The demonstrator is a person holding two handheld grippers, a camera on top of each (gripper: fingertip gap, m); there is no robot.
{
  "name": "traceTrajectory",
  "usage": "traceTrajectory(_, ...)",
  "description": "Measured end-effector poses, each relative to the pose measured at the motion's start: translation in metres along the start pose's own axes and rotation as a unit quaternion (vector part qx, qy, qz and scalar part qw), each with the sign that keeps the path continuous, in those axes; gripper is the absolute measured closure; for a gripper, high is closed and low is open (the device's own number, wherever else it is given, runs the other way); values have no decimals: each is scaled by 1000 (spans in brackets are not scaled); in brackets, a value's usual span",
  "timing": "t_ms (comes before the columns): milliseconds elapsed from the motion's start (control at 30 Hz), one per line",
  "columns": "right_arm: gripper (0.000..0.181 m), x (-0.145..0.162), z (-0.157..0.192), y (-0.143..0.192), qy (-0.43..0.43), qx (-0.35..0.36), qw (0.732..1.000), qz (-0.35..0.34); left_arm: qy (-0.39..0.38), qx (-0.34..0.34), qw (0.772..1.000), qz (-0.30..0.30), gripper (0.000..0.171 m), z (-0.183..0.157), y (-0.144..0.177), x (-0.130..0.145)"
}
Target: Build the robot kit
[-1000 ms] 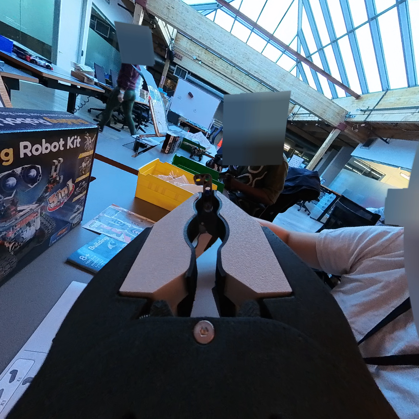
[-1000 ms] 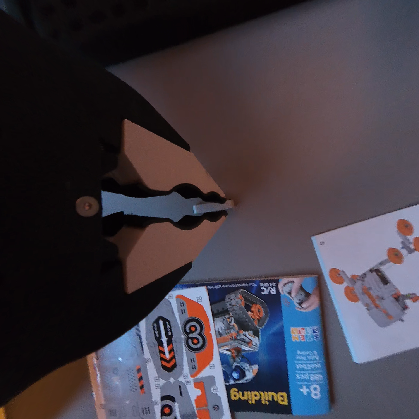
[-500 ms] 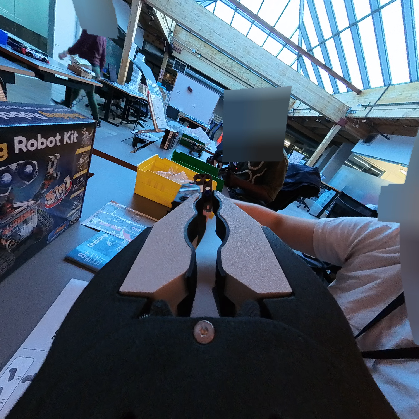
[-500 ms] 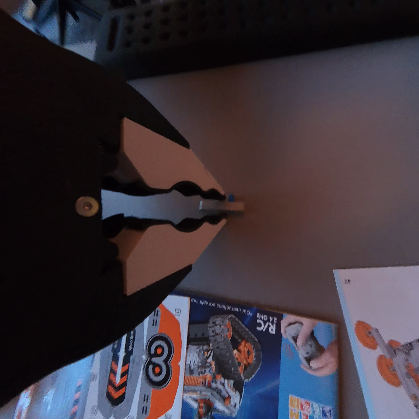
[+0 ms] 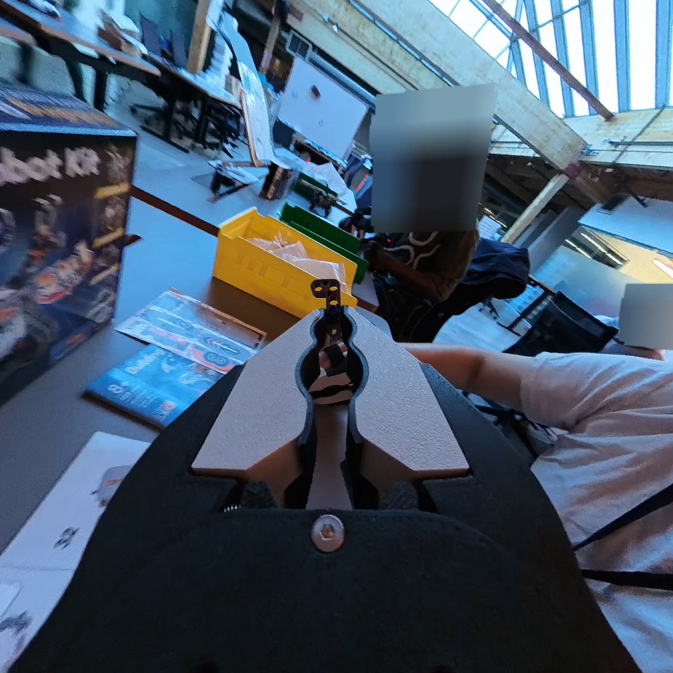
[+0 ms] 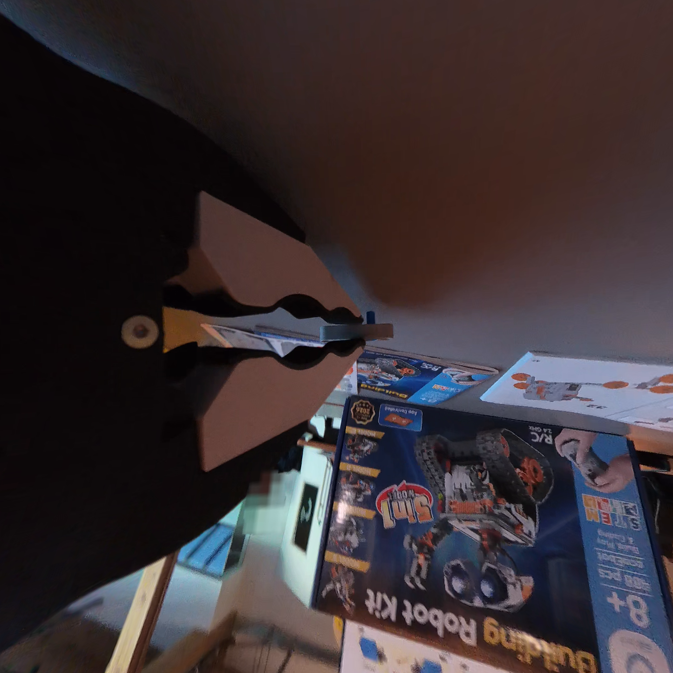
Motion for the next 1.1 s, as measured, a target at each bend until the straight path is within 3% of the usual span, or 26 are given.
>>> traceTrajectory(100,172,-2,9,3,39,-2,999,-2,4,15,1000,11,167,0,-14,4)
traceTrajectory(300,173,-1,11,7,21,-27,999,-3,6,20,999,24,167,1,-23,7)
traceTrajectory(433,175,4,5,11,-69,-76,995,-10,7,23,1000,14,167,2,-22,5)
traceTrajectory(567,175,15,-16,17,-184,-42,982,-5,28,21,999,31,168,7,-25,11)
traceTrajectory(667,175,17,-20,25,-228,-33,973,2,120,24,986,112,168,20,-46,44)
traceTrajectory(800,176,18,-14,31,-285,-71,956,7,225,-16,943,245,167,36,-80,115)
traceTrajectory(967,175,10,-9,31,-360,-137,923,-15,230,-101,891,378,167,30,-79,178)
traceTrajectory(1100,175,-1,-16,35,-372,-138,917,-41,204,-154,878,403,167,31,-70,200)
Point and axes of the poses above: each gripper's, where its closed fingertips meet, y back along the fingers, x out of its underside, z = x × y across the jaws, the point moved 5 cm from there along y, back along the fingers
